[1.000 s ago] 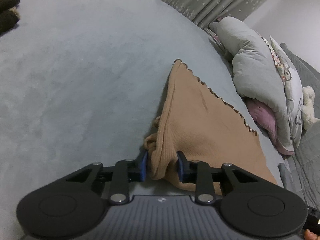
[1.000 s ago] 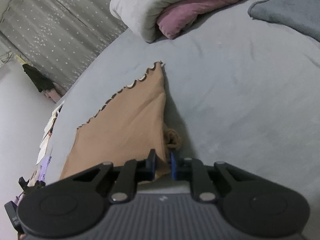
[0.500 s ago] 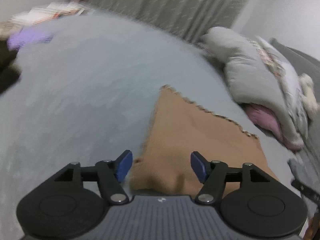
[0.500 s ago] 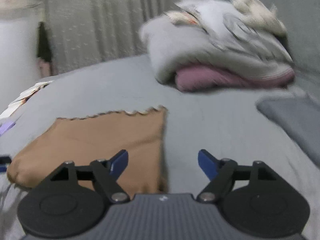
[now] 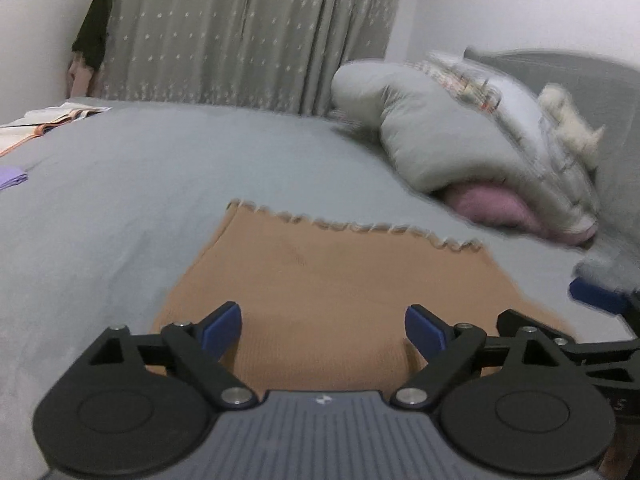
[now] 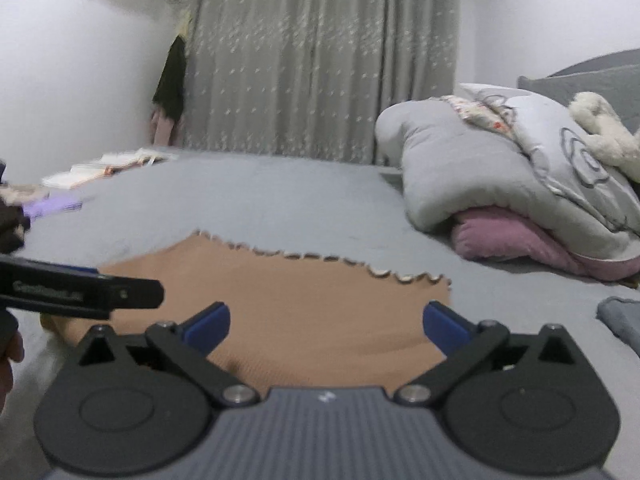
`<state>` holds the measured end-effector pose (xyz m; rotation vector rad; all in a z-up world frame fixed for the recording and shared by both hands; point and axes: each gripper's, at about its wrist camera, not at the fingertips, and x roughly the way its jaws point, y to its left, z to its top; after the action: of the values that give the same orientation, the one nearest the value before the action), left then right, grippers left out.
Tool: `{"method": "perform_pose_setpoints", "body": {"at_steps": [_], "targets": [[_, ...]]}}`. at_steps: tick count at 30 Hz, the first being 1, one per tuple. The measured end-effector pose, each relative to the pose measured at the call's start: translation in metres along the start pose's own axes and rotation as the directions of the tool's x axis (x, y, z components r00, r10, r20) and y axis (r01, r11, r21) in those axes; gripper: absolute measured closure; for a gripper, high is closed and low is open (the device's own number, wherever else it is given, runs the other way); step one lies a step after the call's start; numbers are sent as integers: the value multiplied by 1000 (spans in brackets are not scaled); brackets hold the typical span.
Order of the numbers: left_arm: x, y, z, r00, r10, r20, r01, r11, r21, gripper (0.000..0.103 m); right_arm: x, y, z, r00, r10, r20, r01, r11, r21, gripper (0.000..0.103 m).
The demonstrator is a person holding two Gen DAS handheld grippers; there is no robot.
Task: Fold clothes
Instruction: 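Release the sweater and smooth it flat with both grippers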
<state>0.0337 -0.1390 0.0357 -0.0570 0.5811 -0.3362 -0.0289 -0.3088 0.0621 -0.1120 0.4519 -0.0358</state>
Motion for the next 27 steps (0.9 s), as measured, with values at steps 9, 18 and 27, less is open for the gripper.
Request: {"method": "perform_pose_setpoints", "body": {"at_steps": [9, 18, 27], "targets": [[9, 0, -13, 1000, 6, -19, -5, 996, 89, 11, 16, -15, -25, 985, 119, -126, -108, 990, 95, 0], [2, 11, -15, 1000, -28, -14, 29, 996, 85, 11, 19, -30, -25, 976, 167, -141, -153, 983, 102, 0], [-2, 17, -12, 1000, -7, -11, 8, 997, 78, 11, 15, -37, -18, 968, 158, -197, -143, 986, 87, 0]]}}
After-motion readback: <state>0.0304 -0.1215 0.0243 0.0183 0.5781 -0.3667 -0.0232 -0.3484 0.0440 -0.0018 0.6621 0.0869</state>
